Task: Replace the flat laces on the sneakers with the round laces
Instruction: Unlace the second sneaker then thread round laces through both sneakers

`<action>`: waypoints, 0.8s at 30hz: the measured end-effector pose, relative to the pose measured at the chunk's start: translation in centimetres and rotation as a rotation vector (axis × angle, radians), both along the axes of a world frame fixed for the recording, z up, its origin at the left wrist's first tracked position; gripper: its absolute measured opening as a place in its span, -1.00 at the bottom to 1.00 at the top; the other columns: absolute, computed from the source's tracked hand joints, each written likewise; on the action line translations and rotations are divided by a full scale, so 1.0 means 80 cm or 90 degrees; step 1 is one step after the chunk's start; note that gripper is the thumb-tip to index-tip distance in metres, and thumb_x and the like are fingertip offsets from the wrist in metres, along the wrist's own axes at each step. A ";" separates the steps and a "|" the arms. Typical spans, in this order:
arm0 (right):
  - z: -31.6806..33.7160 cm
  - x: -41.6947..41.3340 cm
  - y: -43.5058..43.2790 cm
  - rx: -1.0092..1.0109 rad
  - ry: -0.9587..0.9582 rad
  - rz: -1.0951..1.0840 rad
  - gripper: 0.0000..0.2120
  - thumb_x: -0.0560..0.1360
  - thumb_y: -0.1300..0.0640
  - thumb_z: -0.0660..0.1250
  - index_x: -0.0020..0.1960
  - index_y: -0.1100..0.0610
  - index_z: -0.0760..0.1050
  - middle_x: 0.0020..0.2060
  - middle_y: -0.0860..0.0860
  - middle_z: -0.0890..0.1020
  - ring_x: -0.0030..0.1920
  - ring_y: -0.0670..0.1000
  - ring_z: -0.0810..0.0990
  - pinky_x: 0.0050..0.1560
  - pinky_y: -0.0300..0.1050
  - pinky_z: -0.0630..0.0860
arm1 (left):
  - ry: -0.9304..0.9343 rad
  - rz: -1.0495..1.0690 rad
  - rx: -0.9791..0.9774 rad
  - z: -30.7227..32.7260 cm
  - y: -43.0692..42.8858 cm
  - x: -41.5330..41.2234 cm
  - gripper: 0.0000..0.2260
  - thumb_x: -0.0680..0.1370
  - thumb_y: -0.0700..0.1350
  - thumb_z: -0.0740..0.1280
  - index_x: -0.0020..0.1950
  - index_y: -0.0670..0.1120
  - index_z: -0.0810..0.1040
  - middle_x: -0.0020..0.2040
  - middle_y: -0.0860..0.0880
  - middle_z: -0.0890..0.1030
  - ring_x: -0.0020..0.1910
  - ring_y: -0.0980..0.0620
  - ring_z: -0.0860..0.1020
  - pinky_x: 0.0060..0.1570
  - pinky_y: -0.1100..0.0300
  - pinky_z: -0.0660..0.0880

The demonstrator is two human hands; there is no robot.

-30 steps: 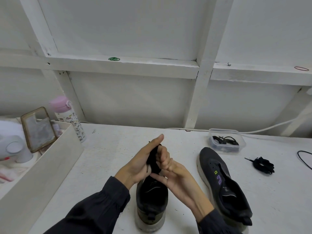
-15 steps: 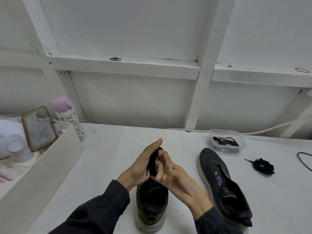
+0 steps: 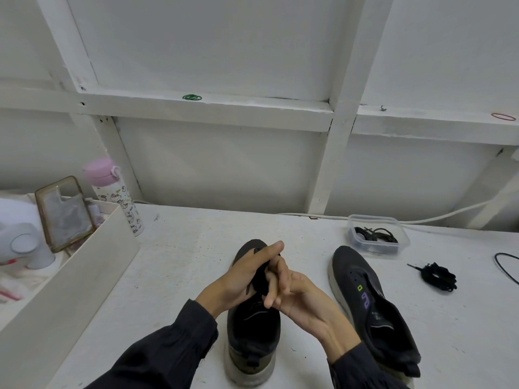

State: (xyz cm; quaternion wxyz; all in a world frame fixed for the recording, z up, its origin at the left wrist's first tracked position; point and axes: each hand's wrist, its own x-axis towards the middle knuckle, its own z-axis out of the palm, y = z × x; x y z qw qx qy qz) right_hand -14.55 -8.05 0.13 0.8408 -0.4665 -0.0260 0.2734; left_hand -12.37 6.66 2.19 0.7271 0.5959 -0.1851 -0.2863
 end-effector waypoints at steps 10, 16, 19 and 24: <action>0.002 0.008 -0.005 -0.078 -0.106 0.064 -0.80 0.27 0.43 0.22 -0.30 0.18 0.54 -0.33 0.25 0.62 -0.24 0.21 0.57 -0.09 -0.13 0.53 | -0.037 -0.031 -0.003 0.005 0.013 -0.004 -0.54 0.59 0.10 0.20 -0.39 -0.16 0.53 -0.54 -0.10 0.47 -0.49 0.00 0.50 -0.16 0.21 0.49; -0.001 0.017 -0.013 -0.135 -0.131 0.056 -0.67 0.18 0.40 0.16 -0.30 0.12 0.63 -0.41 0.18 0.60 -0.26 0.18 0.54 0.05 -0.01 0.45 | -0.113 -0.074 0.062 0.007 0.015 -0.002 -0.59 0.62 0.01 0.21 -0.34 -0.17 0.56 -0.39 -0.16 0.54 -0.40 -0.03 0.49 -0.06 0.16 0.47; -0.005 0.019 -0.012 -0.148 -0.141 0.031 -0.63 0.20 0.42 0.14 -0.35 0.07 0.63 -0.41 0.17 0.60 -0.24 0.15 0.57 0.00 -0.05 0.45 | -0.119 -0.051 0.077 0.006 0.012 0.001 -0.59 0.60 0.04 0.25 -0.33 -0.19 0.56 -0.43 -0.15 0.53 -0.37 -0.12 0.46 0.00 0.11 0.46; -0.011 0.023 -0.008 -0.104 -0.127 0.000 -0.80 0.36 0.32 0.25 -0.08 0.20 0.60 -0.24 0.20 0.62 -0.04 0.26 0.55 0.01 0.02 0.45 | -0.067 -0.004 0.022 0.003 0.011 0.004 -0.57 0.59 0.04 0.27 -0.43 -0.16 0.42 -0.55 -0.07 0.35 -0.45 -0.09 0.34 -0.15 0.16 0.46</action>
